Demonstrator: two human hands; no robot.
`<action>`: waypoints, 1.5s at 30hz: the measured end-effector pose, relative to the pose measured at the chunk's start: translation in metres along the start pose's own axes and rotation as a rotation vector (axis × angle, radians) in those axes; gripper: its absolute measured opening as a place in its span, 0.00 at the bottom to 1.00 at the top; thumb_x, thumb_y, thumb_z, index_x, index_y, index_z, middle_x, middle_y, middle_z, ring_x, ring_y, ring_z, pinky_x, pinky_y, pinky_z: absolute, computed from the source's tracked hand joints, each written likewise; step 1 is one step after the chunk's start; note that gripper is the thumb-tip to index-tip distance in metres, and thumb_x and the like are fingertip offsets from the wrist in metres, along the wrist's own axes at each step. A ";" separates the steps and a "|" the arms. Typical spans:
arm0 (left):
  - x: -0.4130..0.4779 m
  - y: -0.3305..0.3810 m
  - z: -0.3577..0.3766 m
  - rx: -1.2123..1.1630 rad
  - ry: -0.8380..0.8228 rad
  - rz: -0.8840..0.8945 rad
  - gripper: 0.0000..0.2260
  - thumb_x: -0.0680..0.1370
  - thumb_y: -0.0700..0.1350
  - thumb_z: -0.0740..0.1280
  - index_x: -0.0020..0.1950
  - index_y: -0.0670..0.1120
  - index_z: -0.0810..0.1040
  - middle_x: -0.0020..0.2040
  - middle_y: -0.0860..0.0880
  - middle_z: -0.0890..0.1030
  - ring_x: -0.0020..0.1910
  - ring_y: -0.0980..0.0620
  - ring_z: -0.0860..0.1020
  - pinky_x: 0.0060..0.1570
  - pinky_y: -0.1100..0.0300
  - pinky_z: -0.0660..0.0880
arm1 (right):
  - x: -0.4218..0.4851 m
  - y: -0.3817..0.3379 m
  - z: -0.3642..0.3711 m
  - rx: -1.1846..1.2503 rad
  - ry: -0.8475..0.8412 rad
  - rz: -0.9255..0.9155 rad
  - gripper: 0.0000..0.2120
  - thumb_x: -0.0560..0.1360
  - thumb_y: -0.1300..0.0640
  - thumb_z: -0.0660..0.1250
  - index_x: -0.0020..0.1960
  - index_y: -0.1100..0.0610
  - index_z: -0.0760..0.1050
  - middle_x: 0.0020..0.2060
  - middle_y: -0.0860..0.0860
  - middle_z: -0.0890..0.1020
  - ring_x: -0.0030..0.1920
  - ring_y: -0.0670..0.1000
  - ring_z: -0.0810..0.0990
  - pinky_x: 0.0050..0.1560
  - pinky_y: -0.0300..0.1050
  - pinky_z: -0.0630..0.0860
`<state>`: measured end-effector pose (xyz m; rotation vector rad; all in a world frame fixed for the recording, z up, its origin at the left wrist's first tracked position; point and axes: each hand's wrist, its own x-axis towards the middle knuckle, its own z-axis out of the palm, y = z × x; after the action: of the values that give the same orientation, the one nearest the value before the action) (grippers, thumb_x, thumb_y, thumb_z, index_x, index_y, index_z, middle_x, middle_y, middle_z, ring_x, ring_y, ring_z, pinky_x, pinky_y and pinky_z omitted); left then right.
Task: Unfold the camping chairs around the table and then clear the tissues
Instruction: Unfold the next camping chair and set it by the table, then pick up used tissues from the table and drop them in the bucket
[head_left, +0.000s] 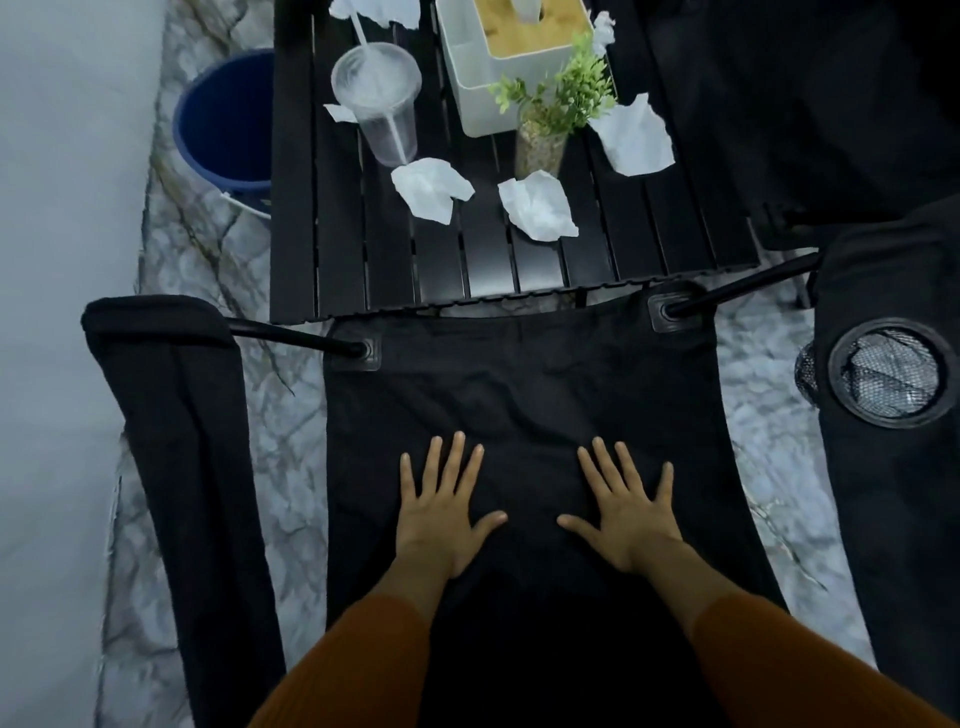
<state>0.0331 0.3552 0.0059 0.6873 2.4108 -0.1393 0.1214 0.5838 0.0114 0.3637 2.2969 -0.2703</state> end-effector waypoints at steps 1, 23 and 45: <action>0.000 0.002 -0.005 0.004 -0.020 0.000 0.38 0.75 0.72 0.43 0.75 0.54 0.29 0.75 0.51 0.27 0.75 0.46 0.28 0.71 0.37 0.29 | -0.003 -0.001 -0.007 0.015 -0.015 -0.011 0.43 0.73 0.27 0.48 0.75 0.46 0.29 0.73 0.43 0.28 0.76 0.51 0.30 0.70 0.71 0.34; -0.246 0.005 -0.325 -0.202 0.304 -0.181 0.27 0.81 0.57 0.57 0.77 0.47 0.60 0.78 0.45 0.60 0.77 0.44 0.57 0.75 0.45 0.55 | -0.263 -0.086 -0.278 0.024 0.433 -0.261 0.29 0.79 0.48 0.61 0.76 0.55 0.57 0.74 0.54 0.64 0.76 0.56 0.58 0.77 0.54 0.55; -0.489 -0.189 -0.421 -0.307 0.418 -0.446 0.27 0.80 0.59 0.57 0.74 0.45 0.64 0.74 0.43 0.67 0.73 0.43 0.64 0.72 0.45 0.59 | -0.432 -0.326 -0.375 -0.087 0.638 -0.461 0.26 0.79 0.50 0.60 0.75 0.57 0.60 0.72 0.55 0.67 0.73 0.57 0.63 0.72 0.54 0.61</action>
<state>0.0388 0.0849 0.6220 0.0287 2.8673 0.2119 0.0413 0.3165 0.6076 -0.1643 2.9994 -0.3114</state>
